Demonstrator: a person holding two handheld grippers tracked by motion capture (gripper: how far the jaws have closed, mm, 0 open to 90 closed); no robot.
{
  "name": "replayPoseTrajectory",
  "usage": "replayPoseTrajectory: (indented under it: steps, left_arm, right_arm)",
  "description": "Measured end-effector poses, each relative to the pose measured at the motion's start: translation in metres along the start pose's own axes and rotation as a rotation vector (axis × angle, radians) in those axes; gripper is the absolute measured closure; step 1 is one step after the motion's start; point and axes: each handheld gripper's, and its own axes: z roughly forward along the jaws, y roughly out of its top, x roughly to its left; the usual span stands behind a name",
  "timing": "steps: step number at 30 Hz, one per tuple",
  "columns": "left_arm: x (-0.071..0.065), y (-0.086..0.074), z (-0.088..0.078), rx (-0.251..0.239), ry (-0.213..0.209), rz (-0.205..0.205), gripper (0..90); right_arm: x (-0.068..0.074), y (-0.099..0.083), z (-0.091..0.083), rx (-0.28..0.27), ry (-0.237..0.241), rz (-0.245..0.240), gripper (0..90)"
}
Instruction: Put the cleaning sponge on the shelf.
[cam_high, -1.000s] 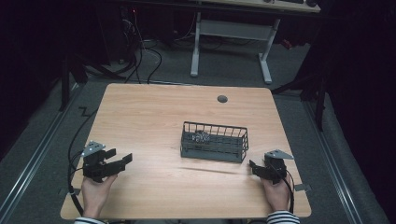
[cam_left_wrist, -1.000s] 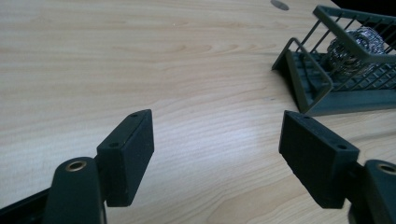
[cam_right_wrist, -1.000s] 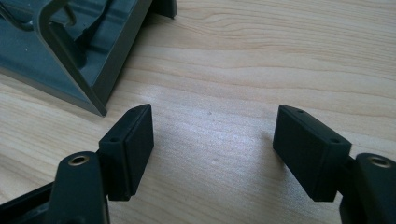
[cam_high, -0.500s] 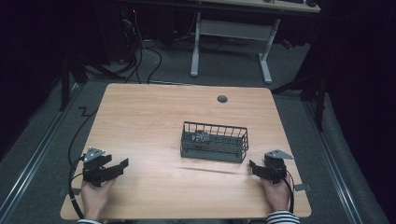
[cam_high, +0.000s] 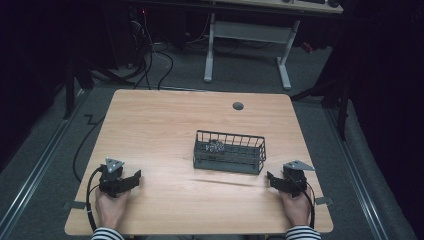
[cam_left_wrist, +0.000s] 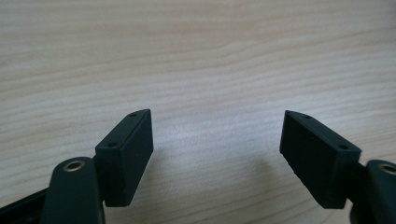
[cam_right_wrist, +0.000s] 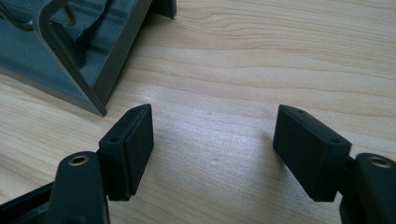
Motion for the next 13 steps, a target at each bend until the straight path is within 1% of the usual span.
replayPoseTrajectory:
  steps: [2,13]
  left_arm:
    - [0.0005,-0.001,-0.0004,-0.006,0.002,-0.003,26.6]
    - [0.0003,-0.0013,-0.0007,-0.006,0.003,-0.004,27.1]
  right_arm:
    - [-0.0001,-0.0001,0.0,-0.001,0.0,0.0,29.0]
    - [0.0001,-0.0001,0.0,0.0,0.0,-0.001,29.0]
